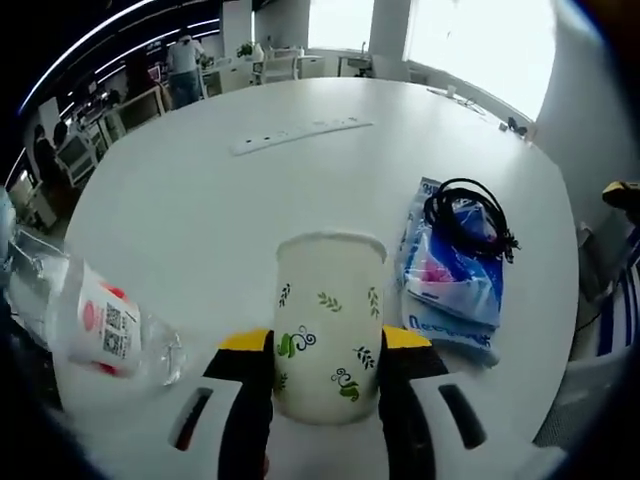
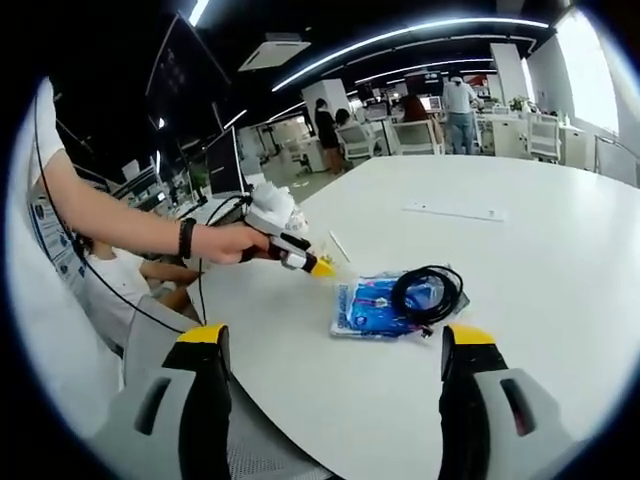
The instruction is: Arrange the tabletop items into an orderly group along one side of the table until the central work area is clear of visible clutter.
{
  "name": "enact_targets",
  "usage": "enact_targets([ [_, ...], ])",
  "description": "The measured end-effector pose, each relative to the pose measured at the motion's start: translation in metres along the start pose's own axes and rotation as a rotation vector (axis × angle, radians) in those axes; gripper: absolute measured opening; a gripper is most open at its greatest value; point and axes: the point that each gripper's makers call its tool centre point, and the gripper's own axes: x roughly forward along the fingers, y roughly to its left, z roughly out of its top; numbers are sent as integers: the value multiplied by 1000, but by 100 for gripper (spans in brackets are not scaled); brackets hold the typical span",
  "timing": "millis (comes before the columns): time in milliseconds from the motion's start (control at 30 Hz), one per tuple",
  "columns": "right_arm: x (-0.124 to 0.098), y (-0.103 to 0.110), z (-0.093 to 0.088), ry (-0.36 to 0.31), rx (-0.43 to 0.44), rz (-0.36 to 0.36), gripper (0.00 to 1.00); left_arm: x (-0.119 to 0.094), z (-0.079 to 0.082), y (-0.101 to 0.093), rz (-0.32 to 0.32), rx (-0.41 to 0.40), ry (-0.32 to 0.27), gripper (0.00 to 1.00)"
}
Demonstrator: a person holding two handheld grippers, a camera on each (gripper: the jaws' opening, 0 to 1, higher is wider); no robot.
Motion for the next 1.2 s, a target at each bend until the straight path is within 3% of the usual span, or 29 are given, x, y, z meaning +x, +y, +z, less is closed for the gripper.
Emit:
enact_targets([
  [400, 21, -3, 4, 29, -19, 36, 87, -26, 10, 3, 1, 31, -72, 40],
  [733, 43, 6, 13, 49, -50, 91, 85, -43, 12, -4, -14, 109, -102, 40],
  [1200, 75, 29, 27, 61, -94, 193, 78, -72, 10, -45, -71, 257, -132, 40],
])
